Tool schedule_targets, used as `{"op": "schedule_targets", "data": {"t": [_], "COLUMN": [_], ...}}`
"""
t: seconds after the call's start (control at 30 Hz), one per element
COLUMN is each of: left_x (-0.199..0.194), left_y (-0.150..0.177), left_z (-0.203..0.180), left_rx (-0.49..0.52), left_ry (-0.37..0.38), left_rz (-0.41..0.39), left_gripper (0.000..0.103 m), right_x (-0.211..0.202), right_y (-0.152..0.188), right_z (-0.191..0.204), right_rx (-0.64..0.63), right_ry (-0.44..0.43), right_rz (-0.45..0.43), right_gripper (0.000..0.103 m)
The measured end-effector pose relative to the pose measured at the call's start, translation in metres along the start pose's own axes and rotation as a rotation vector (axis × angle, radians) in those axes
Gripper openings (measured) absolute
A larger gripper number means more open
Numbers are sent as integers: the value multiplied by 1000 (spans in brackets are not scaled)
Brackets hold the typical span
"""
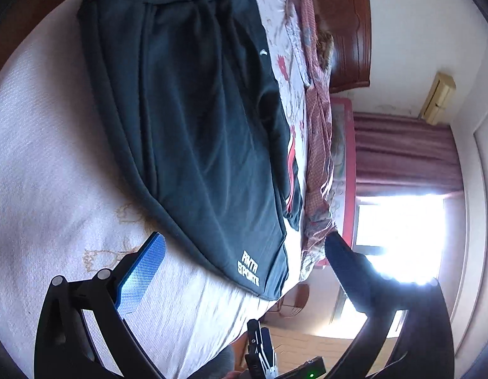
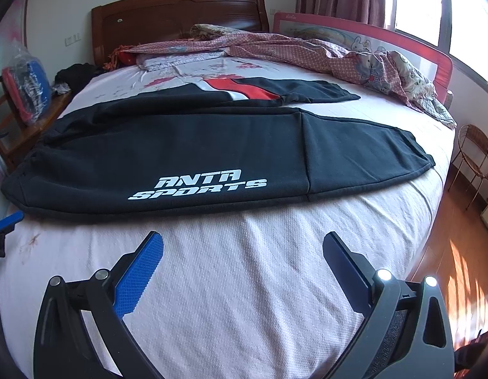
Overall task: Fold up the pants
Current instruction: 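Grasp the waistband corner of the black pants with the left gripper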
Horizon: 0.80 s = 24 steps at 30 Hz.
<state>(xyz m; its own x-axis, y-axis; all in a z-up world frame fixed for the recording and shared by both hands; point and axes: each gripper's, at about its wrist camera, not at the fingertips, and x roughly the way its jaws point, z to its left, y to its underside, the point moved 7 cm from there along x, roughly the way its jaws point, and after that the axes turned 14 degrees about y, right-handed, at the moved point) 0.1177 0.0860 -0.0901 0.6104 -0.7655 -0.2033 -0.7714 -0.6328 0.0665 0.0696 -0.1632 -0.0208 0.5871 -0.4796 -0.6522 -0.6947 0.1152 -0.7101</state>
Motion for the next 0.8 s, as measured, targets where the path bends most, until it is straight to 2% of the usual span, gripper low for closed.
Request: {"op": "schedule_targets", "data": {"t": [0.1,0.13,0.33,0.6,0.73,0.8], "left_x": [-1,-3,-1,9,10,14], "left_y": [-3,-5,-13,-36,-46,-49], "left_z": [12,8,19,11,7,4], "left_rx": [-47,-56,-157,-195,-176,-150], "left_ry": [-43,-21,-63,-20,48,47], "left_rz": [-30,-29,-104,-173,-199,-194], "left_gripper": [101,101,101,101,101,101], "right_x": [0,0,-1,-2,-1,1], "right_y": [0,0,1,1,1,1], "right_z": [1,2,7,8,8,8], "right_rx": [0,-3,-4,0,2,5], "right_ry": [0,3,-17,-25,-29,-30], "right_rz": [1,2,-1,7,16,19], "right_gripper": [100,100,100,100,100,100]}}
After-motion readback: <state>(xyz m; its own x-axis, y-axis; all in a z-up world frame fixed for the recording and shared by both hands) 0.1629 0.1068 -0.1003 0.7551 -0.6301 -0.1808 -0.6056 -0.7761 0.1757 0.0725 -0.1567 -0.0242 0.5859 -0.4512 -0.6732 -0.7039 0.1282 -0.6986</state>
